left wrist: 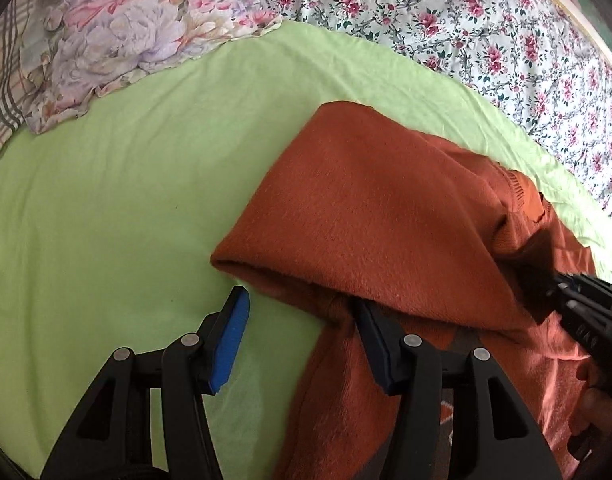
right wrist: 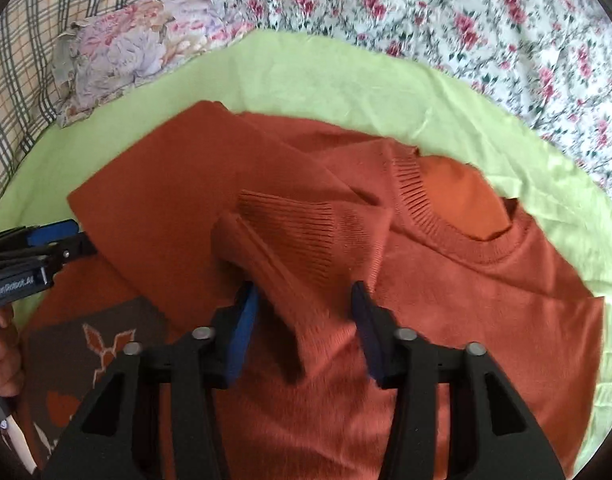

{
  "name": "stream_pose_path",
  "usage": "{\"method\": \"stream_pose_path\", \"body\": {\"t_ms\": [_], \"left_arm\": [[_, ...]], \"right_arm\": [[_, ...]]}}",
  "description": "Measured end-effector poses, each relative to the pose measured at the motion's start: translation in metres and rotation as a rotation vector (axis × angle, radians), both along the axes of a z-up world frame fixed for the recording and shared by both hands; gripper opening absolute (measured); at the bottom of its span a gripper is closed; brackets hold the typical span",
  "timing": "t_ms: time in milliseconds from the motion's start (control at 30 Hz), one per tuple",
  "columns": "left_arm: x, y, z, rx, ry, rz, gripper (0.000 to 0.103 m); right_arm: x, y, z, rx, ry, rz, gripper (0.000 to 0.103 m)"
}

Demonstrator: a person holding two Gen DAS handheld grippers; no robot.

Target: Fold small clothes

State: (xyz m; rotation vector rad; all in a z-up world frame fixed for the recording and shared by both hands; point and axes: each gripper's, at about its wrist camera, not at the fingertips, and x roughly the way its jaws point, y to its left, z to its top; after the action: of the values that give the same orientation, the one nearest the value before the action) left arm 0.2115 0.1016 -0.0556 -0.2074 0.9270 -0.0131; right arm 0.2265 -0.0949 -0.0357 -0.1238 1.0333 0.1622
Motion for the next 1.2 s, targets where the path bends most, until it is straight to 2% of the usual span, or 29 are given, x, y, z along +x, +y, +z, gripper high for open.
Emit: {"method": "stream_pose_path", "body": {"t_ms": [67,233,300,367,467,533,667,867,1000,1067,1167,1200], "left_arm": [[0.004,0.000,0.000,-0.002,0.001,0.004,0.055],[0.014,-0.009,0.003,0.013,-0.007,-0.002,0.051],[0.017,-0.012,0.003,0.024,-0.008,-0.008,0.049],[0.018,-0.015,0.003,0.028,-0.008,-0.017,0.043],[0.018,-0.020,0.002,0.042,-0.010,-0.028,0.034],[0.017,-0.021,0.002,0.043,-0.012,-0.026,0.033],[0.015,-0.013,0.001,0.017,-0.014,0.004,0.033],[0.015,0.004,-0.002,-0.068,-0.005,0.043,0.034],[0.014,0.014,-0.003,-0.133,-0.003,0.069,0.035],[0.014,0.018,-0.005,-0.164,0.002,0.064,0.035],[0.012,0.019,-0.004,-0.165,0.006,0.049,0.035],[0.012,0.017,-0.004,-0.153,0.011,0.035,0.035]], "right_arm": [[0.000,-0.015,0.003,0.061,0.003,-0.050,0.007],[-0.029,-0.071,0.031,0.195,-0.078,-0.201,0.006],[-0.048,-0.101,0.041,0.220,-0.111,-0.276,0.006],[-0.059,-0.123,0.046,0.235,-0.126,-0.336,0.006],[-0.078,-0.158,0.043,0.262,-0.126,-0.427,0.006],[-0.087,-0.174,0.038,0.274,-0.125,-0.483,0.006],[-0.098,-0.185,0.028,0.300,-0.104,-0.512,0.006],[-0.102,-0.185,0.015,0.327,-0.076,-0.512,0.007],[-0.108,-0.190,0.015,0.366,-0.080,-0.535,0.021],[-0.110,-0.193,0.017,0.371,-0.087,-0.551,0.021],[-0.114,-0.198,0.019,0.369,-0.100,-0.571,0.021],[-0.114,-0.199,0.020,0.366,-0.109,-0.575,0.016]]}}
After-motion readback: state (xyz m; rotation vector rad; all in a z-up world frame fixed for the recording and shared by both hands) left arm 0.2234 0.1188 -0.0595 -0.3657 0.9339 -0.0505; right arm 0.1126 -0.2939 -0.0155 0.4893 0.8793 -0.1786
